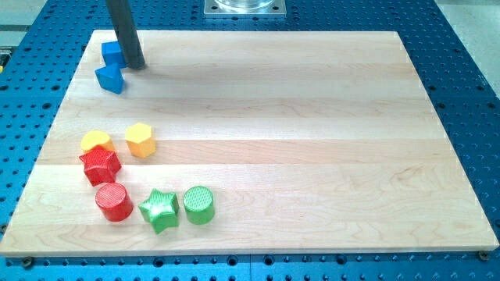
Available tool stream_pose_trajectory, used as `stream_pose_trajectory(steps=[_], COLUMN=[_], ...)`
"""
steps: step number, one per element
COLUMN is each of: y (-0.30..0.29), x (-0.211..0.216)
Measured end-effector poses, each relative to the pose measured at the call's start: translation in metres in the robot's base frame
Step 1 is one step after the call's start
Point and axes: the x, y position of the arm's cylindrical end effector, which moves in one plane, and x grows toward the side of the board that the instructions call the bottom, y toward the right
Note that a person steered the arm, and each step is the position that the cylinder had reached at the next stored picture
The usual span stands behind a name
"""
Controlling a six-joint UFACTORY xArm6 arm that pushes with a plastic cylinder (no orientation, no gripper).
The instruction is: Place the hexagon vertically below the triangle
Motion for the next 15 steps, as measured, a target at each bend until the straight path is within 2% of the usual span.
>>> stream_pose_trajectory(steps=[1,2,3,5,6,7,8,10,11,12,13,14,15], y=[0.012,0.064,0.082,0.082,0.082,0.082,0.068,0.033,0.043,0.089,0.109,0.071,0.038], x=[0.006,0.058,0.12,0.192,0.192,0.226,0.236,0.16,0.149,0.15,0.125,0.105,0.105])
